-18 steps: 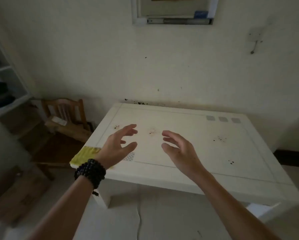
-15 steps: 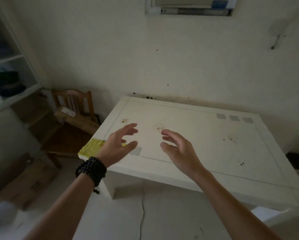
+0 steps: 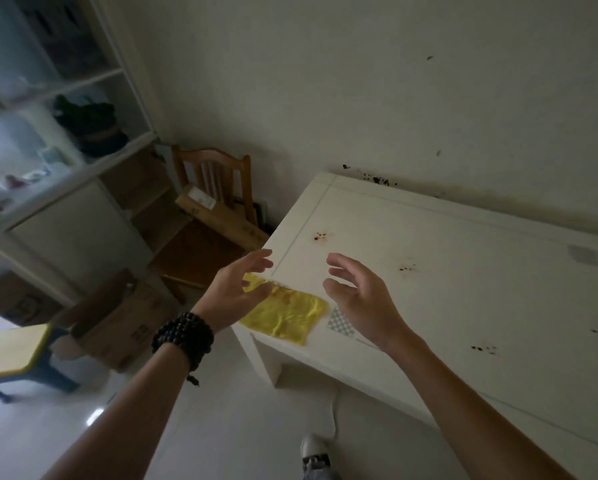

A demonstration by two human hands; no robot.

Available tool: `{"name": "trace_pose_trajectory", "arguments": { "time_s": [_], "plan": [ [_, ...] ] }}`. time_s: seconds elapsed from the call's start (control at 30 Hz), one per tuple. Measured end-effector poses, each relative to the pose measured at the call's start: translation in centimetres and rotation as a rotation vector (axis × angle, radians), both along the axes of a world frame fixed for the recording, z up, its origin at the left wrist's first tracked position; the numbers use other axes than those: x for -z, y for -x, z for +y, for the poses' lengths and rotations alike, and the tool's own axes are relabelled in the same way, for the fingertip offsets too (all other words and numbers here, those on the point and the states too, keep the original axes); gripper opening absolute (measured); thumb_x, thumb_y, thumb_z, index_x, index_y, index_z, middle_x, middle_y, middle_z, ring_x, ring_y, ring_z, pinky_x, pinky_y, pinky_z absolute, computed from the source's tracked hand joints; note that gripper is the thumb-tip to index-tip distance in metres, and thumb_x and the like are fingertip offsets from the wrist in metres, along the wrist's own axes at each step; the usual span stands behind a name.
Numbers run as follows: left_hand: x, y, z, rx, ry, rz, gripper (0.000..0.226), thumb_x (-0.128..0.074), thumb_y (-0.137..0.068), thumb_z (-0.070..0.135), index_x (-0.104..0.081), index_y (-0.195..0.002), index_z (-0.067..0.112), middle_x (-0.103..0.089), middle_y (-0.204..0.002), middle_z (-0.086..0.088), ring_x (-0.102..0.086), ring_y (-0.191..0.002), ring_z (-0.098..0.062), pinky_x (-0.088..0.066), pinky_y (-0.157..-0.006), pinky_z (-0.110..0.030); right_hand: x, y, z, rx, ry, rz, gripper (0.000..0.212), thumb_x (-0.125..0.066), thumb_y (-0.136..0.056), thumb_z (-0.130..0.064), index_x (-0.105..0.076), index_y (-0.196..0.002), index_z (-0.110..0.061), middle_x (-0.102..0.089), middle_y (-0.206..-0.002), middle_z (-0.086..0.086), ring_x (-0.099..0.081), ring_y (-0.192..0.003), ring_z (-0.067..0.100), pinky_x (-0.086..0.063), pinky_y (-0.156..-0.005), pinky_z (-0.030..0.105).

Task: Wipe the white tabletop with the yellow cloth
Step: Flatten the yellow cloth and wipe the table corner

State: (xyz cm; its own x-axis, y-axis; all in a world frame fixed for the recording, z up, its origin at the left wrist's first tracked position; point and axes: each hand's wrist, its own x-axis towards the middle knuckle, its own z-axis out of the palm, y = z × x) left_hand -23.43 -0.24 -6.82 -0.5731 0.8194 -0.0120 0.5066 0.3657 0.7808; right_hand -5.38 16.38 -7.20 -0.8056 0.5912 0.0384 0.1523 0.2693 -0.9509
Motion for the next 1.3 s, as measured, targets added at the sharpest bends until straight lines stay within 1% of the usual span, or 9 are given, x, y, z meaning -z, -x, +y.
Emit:
{"name": "trace_pose_trajectory", "arguments": {
  "time_s": [0.3, 0.47, 0.63, 0.77, 0.87, 0.97, 1.07, 1.2, 1.3],
  "plan": [
    [2.3, 8.6, 3.6, 0.031, 0.043, 0.037, 0.055, -0.061, -0.091, 0.025, -0.038, -0.141, 0.03, -0.055, -0.129, 0.012, -0.049, -0.118, 0.0, -0.043, -0.091, -0.019, 1.7, 10.0, 1.9, -0.013, 0.024, -0.055, 0.051, -0.063, -0.092, -0.021, -0.053, -0.142, -0.018, -0.057, -0.142, -0.006, -0.054, -0.125, 0.003, -0.05, -0.101, 0.027],
    [4.2, 13.4, 4.8, 0.128, 0.052, 0.022, 0.053, -0.06, -0.091, 0.027, -0.041, -0.14, 0.029, -0.055, -0.128, 0.011, -0.05, -0.118, -0.003, -0.046, -0.095, -0.029, 2.9, 13.2, 1.2, 0.063, 0.005, -0.136, 0.065, -0.057, -0.083, -0.037, -0.05, -0.145, -0.017, -0.054, -0.144, -0.005, -0.052, -0.128, 0.007, -0.048, -0.104, 0.033],
    [8.0, 17.6, 4.7, 0.196, 0.116, 0.038, 0.053, -0.06, -0.09, 0.031, -0.04, -0.14, 0.03, -0.055, -0.128, 0.011, -0.048, -0.115, 0.0, -0.045, -0.095, -0.025, 6.3, 15.4, -1.5, 0.198, -0.025, -0.252, 0.058, -0.061, -0.093, -0.027, -0.045, -0.148, -0.014, -0.052, -0.148, 0.002, -0.049, -0.133, 0.015, -0.043, -0.11, 0.039],
    [12.5, 19.9, 3.8, 0.276, 0.181, 0.104, 0.051, -0.057, -0.092, 0.028, -0.044, -0.14, 0.021, -0.055, -0.132, 0.002, -0.05, -0.118, -0.01, -0.043, -0.103, -0.031, 11.2, 17.4, -4.2, 0.243, -0.081, -0.415, 0.057, -0.059, -0.098, -0.023, -0.04, -0.151, -0.012, -0.045, -0.153, 0.007, -0.041, -0.141, 0.02, -0.031, -0.112, 0.026],
    [15.7, 20.3, 3.8, 0.303, 0.216, 0.099, 0.051, -0.056, -0.093, 0.022, -0.043, -0.141, 0.012, -0.051, -0.139, -0.006, -0.047, -0.126, -0.018, -0.033, -0.105, -0.026, 14.8, 18.3, -4.7, 0.232, -0.072, -0.523, 0.059, -0.057, -0.099, -0.022, -0.036, -0.153, -0.009, -0.039, -0.157, 0.011, -0.035, -0.145, 0.023, -0.021, -0.108, 0.019],
    [19.7, 20.6, 4.5, 0.333, 0.26, 0.111, 0.053, -0.055, -0.092, 0.019, -0.041, -0.142, 0.009, -0.045, -0.144, -0.01, -0.041, -0.133, -0.023, -0.027, -0.106, -0.025, 18.3, 19.0, -4.3, 0.184, -0.088, -0.615, 0.06, -0.056, -0.099, -0.02, -0.034, -0.153, -0.004, -0.034, -0.158, 0.017, -0.032, -0.146, 0.029, -0.026, -0.115, 0.031],
    [24.8, 20.5, 5.0, 0.388, 0.348, 0.113, 0.055, -0.055, -0.091, 0.018, -0.039, -0.143, 0.01, -0.037, -0.149, -0.015, -0.035, -0.137, -0.03, -0.031, -0.11, -0.036, 22.5, 19.5, -3.9, 0.144, -0.1, -0.71, 0.058, -0.054, -0.1, -0.02, -0.035, -0.151, -0.003, -0.03, -0.159, 0.019, -0.029, -0.147, 0.033, -0.031, -0.116, 0.041],
    [29.6, 20.2, 5.1, 0.483, 0.43, 0.266, 0.056, -0.053, -0.088, 0.02, -0.04, -0.141, 0.01, -0.027, -0.152, -0.02, -0.022, -0.14, -0.038, -0.028, -0.112, -0.053, 27.2, 19.7, -3.4, 0.095, -0.177, -0.841, 0.06, -0.051, -0.101, -0.022, -0.028, -0.156, -0.012, -0.009, -0.166, 0.019, -0.004, -0.154, 0.036, -0.016, -0.123, 0.048],
    [31.3, 19.5, 4.8, 0.492, 0.454, 0.407, 0.063, -0.049, -0.089, 0.031, -0.03, -0.146, 0.012, -0.018, -0.154, -0.018, -0.012, -0.143, -0.037, -0.017, -0.115, -0.053, 29.4, 20.1, -3.5, 0.091, -0.242, -0.875, 0.06, -0.045, -0.105, -0.029, -0.022, -0.159, -0.018, 0.006, -0.168, 0.014, 0.009, -0.154, 0.036, -0.004, -0.124, 0.053]
  ]
}}
